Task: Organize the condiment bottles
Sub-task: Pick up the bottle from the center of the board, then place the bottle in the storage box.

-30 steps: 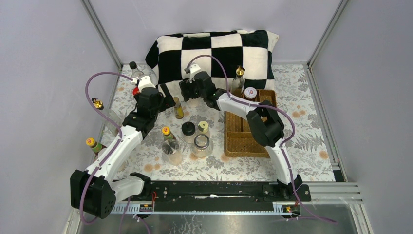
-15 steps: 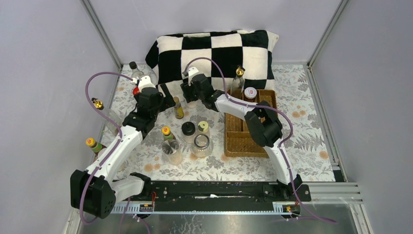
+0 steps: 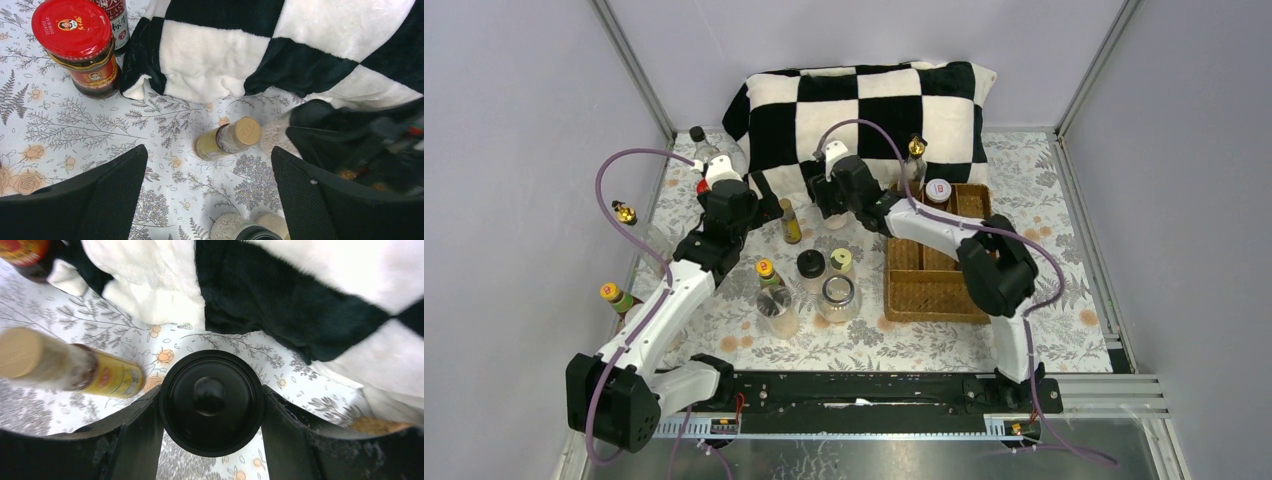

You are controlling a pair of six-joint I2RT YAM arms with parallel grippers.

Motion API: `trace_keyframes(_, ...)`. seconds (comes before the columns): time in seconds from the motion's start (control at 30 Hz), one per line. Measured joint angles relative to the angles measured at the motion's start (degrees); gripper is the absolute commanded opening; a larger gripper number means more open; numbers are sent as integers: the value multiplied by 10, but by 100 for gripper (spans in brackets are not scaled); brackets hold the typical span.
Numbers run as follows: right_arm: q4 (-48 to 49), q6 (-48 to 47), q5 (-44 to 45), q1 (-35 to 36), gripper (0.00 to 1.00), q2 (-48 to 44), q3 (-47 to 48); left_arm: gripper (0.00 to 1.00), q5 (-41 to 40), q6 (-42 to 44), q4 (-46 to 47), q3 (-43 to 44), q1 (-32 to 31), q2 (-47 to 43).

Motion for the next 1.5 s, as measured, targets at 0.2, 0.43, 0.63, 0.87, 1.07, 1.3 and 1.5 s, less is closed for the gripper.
trace_keyframes(0.2,-35,0,12,6,50,-126,-21,97,0,0,-8,0,0,-8)
trace_keyframes(0.43,-96,-1,78,24,51,-346,-83,97,2,0,-14,-4,0,-15)
trace_keyframes(0.63,-189,16,186,8,52,-495,-168,97,8,0,-16,-4,0,-19)
trace_keyframes(0.87,-239,64,189,-158,52,-531,-290,97,19,0,-17,-4,0,-17)
trace_keyframes(1.07,-226,78,188,-212,53,-488,-306,97,27,0,-17,-4,0,-9)
trace_keyframes(1.3,-158,81,189,-264,52,-409,-304,97,31,0,-17,-4,0,0)
trace_keyframes(1.5,-104,83,184,-298,52,-320,-288,97,32,0,-17,-4,0,0)
